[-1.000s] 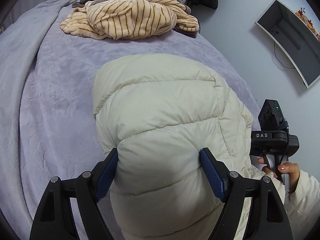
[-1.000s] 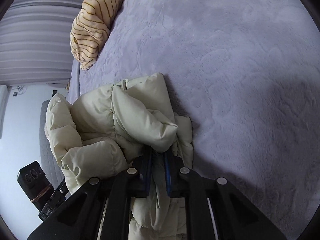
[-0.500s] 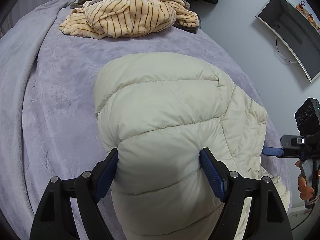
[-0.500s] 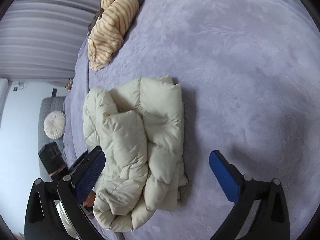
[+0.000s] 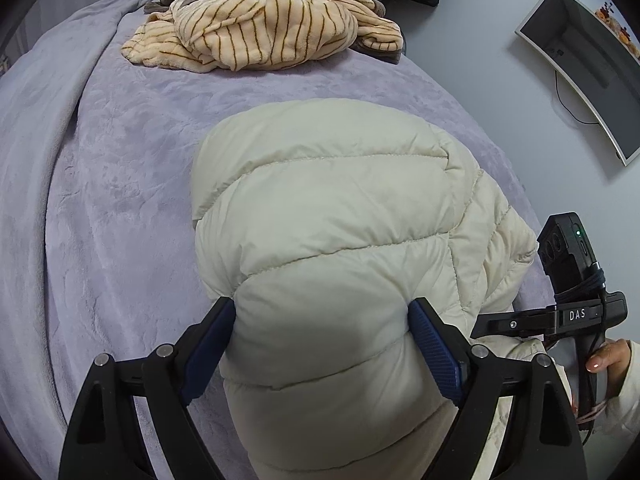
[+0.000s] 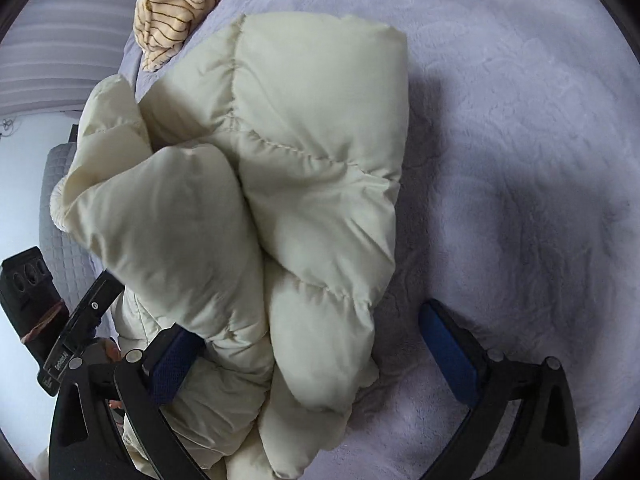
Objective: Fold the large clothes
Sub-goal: 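Press the rolled jacket bundle down with both tools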
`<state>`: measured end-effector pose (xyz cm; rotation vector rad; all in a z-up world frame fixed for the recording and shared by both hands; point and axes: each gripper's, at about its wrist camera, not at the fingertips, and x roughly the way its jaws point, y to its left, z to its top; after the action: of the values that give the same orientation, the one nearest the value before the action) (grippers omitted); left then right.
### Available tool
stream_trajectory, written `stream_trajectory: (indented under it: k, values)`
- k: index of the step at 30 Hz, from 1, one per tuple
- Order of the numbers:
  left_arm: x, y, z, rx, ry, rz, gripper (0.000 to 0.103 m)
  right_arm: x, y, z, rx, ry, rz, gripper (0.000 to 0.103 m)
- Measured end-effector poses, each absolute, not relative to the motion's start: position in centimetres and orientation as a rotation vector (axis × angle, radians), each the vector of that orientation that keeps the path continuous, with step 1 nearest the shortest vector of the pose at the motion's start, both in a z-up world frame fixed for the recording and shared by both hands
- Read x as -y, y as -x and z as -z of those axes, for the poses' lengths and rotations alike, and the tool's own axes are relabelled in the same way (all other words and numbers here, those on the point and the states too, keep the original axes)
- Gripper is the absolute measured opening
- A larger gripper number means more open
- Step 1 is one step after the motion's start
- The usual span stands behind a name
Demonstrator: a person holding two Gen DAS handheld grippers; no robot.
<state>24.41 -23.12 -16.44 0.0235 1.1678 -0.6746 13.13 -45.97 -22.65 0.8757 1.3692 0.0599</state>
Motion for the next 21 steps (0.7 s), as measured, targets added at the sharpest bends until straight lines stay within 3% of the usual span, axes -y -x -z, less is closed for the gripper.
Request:
stream_trajectory:
  k: [5,7,16,21]
  values:
    - [23.0,-24.6,16.5,-1.179,-0.015,0.675,0.088,46.2,-13.2,23.5,-1.349,-0.896,-0.095,0.103]
    - [23.0,-24.8,16.6,-1.194,-0.019,0.653,0.103,46.5,-13.2,23.5,-1.343,-0.893,-0.104,0.103]
    - [20.7,-25.7,15.6,-1.196,0.069,0.694,0.103,47.0,-13.5,24.1,-1.327,-0.918,-0.124,0.103]
    - [17.7,-27.9,16.7,-1.313,0.166,0.745,0.103,47.6,-13.2,24.5,-1.311,-0.937,-0.146,0.103]
